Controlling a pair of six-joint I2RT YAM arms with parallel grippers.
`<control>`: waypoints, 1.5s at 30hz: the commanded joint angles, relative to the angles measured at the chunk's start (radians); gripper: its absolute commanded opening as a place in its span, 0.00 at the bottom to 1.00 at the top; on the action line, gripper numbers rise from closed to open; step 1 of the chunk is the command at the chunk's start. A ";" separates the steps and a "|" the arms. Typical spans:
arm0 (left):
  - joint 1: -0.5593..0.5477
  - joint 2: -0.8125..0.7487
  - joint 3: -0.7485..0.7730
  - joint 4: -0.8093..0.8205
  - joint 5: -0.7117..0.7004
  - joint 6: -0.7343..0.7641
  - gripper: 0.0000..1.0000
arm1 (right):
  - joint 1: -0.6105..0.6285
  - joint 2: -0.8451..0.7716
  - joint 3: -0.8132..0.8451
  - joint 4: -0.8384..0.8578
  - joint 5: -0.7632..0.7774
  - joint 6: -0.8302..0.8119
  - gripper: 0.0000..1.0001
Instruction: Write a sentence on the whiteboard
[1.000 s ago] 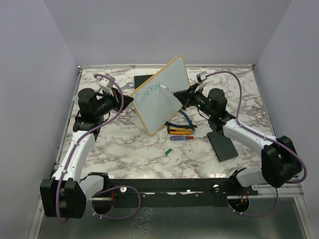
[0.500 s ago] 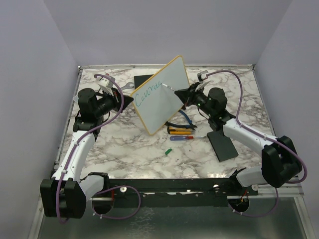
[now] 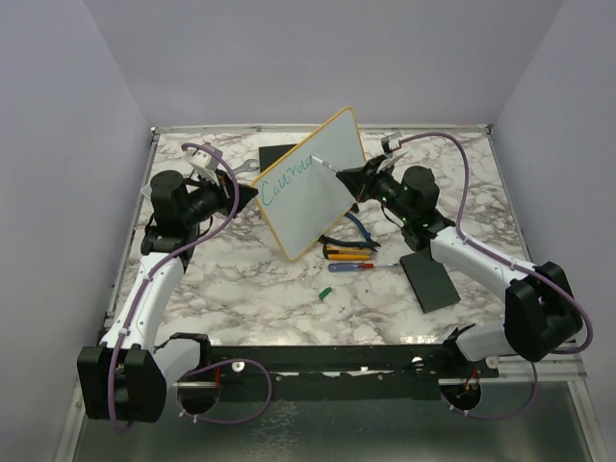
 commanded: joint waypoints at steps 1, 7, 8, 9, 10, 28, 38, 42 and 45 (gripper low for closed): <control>0.001 -0.019 -0.006 0.025 0.023 0.022 0.00 | 0.003 0.020 -0.007 -0.033 0.026 -0.014 0.01; 0.002 -0.021 -0.007 0.025 0.023 0.022 0.00 | 0.003 0.004 -0.048 -0.048 0.044 -0.009 0.01; 0.002 -0.021 -0.007 0.026 0.023 0.022 0.00 | 0.003 0.002 -0.053 -0.049 0.042 -0.007 0.01; 0.001 -0.021 -0.007 0.025 0.023 0.022 0.00 | 0.002 0.000 -0.059 -0.051 0.040 -0.003 0.01; 0.002 -0.023 -0.007 0.025 0.023 0.022 0.00 | 0.002 0.000 -0.063 -0.051 0.036 -0.001 0.01; 0.000 -0.024 -0.009 0.027 0.024 0.019 0.00 | 0.018 -0.032 -0.099 -0.049 -0.028 0.002 0.01; 0.000 -0.025 -0.010 0.028 0.022 0.017 0.00 | 0.040 -0.059 -0.082 -0.044 -0.011 -0.002 0.01; 0.001 -0.027 -0.011 0.029 0.021 0.019 0.00 | 0.040 -0.104 -0.080 -0.052 0.079 0.016 0.01; 0.000 -0.027 -0.011 0.028 0.022 0.018 0.00 | 0.039 -0.108 -0.057 -0.083 0.119 -0.003 0.01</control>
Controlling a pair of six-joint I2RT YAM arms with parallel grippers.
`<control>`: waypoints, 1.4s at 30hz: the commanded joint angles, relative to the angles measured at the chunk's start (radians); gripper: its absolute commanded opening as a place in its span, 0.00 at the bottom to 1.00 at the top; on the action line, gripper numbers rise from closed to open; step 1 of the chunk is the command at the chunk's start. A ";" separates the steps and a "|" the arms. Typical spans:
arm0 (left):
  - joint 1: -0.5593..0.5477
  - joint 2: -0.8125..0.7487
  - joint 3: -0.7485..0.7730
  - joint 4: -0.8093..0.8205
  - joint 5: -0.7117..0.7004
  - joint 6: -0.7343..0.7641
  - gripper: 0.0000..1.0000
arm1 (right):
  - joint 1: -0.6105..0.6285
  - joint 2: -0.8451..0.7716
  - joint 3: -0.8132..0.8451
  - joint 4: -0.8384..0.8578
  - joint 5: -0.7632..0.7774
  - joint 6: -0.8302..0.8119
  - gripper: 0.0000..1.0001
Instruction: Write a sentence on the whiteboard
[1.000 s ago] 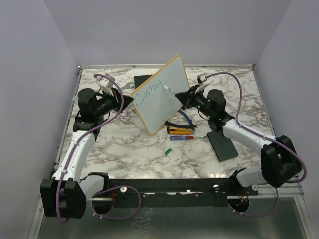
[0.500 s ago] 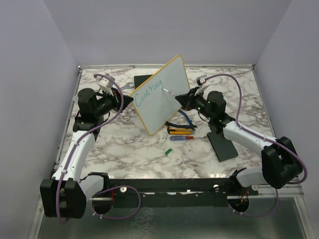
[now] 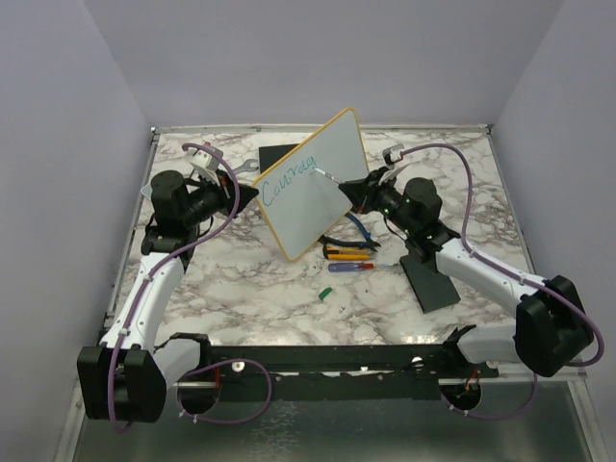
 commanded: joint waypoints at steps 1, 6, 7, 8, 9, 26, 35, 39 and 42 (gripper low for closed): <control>0.001 -0.026 -0.011 0.026 0.019 0.019 0.00 | 0.006 -0.025 0.033 -0.046 0.091 -0.014 0.01; 0.001 -0.029 -0.013 0.026 0.018 0.020 0.00 | -0.001 -0.013 0.051 -0.042 0.098 -0.025 0.01; 0.001 -0.028 -0.014 0.027 0.018 0.020 0.00 | -0.004 -0.008 0.054 -0.041 0.097 -0.025 0.01; 0.001 -0.028 -0.013 0.028 0.018 0.020 0.00 | -0.004 -0.003 0.059 -0.038 0.095 -0.026 0.01; 0.000 -0.028 -0.014 0.027 0.018 0.020 0.00 | -0.005 0.002 0.062 -0.034 0.091 -0.027 0.01; 0.000 -0.025 -0.013 0.027 0.019 0.020 0.00 | -0.008 0.063 0.103 0.001 0.089 -0.033 0.01; 0.000 -0.027 -0.014 0.028 0.019 0.021 0.00 | -0.011 0.073 0.108 0.002 0.131 -0.039 0.01; 0.000 -0.026 -0.014 0.029 0.019 0.021 0.00 | -0.014 0.074 0.113 0.001 0.143 -0.039 0.01; 0.001 -0.026 -0.015 0.028 0.019 0.021 0.00 | -0.018 0.074 0.119 0.003 0.145 -0.044 0.01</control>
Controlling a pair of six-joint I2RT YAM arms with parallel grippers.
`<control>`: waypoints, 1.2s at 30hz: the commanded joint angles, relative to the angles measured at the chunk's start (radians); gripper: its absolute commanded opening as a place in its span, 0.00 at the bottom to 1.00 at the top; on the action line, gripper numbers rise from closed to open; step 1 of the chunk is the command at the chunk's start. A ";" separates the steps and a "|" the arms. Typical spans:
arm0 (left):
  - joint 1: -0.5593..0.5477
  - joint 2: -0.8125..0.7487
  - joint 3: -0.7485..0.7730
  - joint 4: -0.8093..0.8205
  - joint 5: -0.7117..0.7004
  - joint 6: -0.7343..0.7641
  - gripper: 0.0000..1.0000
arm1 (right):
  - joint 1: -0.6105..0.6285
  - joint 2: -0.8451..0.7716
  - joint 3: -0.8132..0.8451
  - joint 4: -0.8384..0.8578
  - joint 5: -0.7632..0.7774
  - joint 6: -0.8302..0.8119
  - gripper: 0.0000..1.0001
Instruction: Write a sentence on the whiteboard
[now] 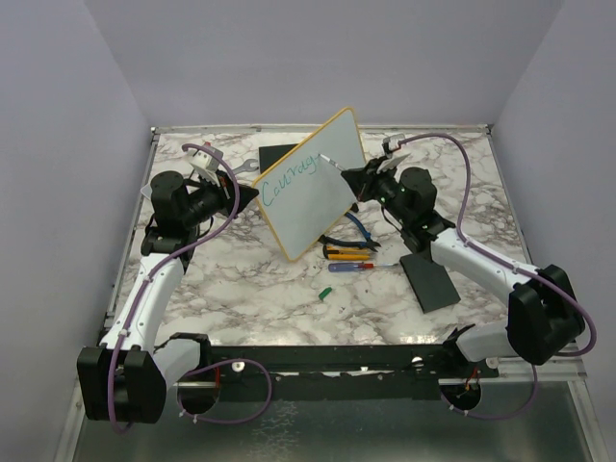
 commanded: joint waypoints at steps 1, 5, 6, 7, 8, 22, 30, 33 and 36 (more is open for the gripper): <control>0.000 -0.021 -0.011 0.027 0.019 0.022 0.00 | -0.010 0.016 0.039 0.026 0.037 -0.021 0.01; 0.000 -0.020 -0.010 0.027 0.019 0.022 0.00 | -0.009 0.019 0.055 0.029 0.020 -0.026 0.01; 0.001 -0.020 -0.009 0.027 0.020 0.021 0.00 | -0.010 0.021 0.056 0.030 0.010 -0.028 0.01; 0.001 -0.020 -0.010 0.028 0.019 0.021 0.00 | -0.010 0.022 0.057 0.033 -0.002 -0.030 0.01; 0.000 -0.020 -0.010 0.028 0.019 0.021 0.00 | -0.009 0.023 0.056 0.038 -0.017 -0.035 0.01; 0.001 -0.018 -0.008 0.027 0.020 0.021 0.00 | -0.008 0.028 0.007 0.024 -0.092 -0.024 0.01; 0.001 -0.018 -0.008 0.027 0.020 0.020 0.00 | -0.009 0.021 -0.028 0.013 -0.073 -0.019 0.01; 0.000 -0.020 -0.008 0.028 0.021 0.020 0.00 | -0.008 0.020 -0.030 0.008 -0.065 -0.022 0.01; 0.000 -0.020 -0.010 0.027 0.020 0.021 0.00 | -0.008 0.023 -0.026 0.005 -0.062 -0.026 0.01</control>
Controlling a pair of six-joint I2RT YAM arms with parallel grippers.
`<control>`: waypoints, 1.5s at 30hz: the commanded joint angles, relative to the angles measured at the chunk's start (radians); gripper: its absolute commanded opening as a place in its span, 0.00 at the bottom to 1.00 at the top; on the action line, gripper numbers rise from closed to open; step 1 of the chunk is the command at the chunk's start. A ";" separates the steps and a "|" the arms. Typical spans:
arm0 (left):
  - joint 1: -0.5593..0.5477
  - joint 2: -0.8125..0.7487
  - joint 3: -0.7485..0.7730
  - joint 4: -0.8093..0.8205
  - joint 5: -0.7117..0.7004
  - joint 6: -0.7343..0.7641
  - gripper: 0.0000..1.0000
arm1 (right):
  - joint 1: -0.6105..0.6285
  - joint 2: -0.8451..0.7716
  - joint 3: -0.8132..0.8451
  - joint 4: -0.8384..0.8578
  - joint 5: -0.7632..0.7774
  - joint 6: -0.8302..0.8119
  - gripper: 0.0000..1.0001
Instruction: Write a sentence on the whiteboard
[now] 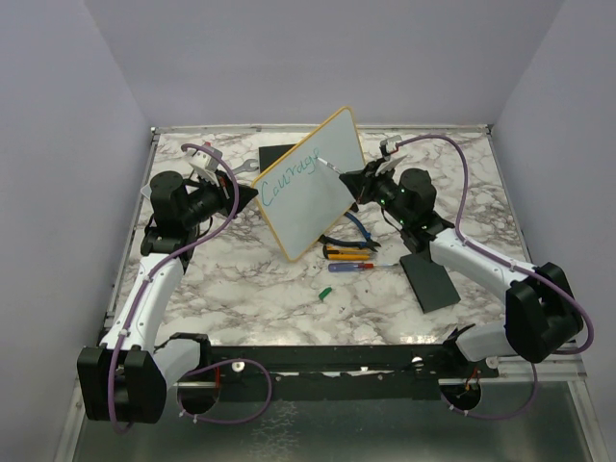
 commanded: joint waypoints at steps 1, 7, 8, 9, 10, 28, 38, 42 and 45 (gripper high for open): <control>0.001 -0.020 -0.009 0.027 0.020 0.021 0.00 | -0.001 0.010 -0.013 -0.019 0.007 -0.004 0.01; 0.000 -0.020 -0.009 0.027 0.020 0.020 0.00 | -0.002 0.017 -0.012 -0.026 0.026 -0.003 0.01; 0.000 -0.020 -0.010 0.027 0.020 0.020 0.00 | -0.001 0.019 -0.011 -0.028 0.030 -0.003 0.01; 0.000 -0.020 -0.009 0.028 0.020 0.021 0.00 | -0.002 0.019 -0.009 -0.030 0.036 -0.004 0.01; 0.000 -0.020 -0.010 0.028 0.020 0.021 0.00 | -0.002 0.019 -0.008 -0.031 0.042 -0.003 0.01; 0.000 -0.021 -0.010 0.028 0.019 0.021 0.00 | -0.002 0.032 0.023 -0.036 0.093 -0.003 0.01; 0.000 -0.021 -0.011 0.027 0.021 0.021 0.00 | -0.001 0.038 0.047 -0.031 0.103 -0.007 0.01; 0.000 -0.023 -0.011 0.028 0.021 0.021 0.00 | -0.001 0.039 0.058 -0.034 0.108 -0.013 0.01; 0.000 -0.023 -0.012 0.028 0.021 0.021 0.00 | -0.001 0.041 0.065 -0.035 0.110 -0.017 0.01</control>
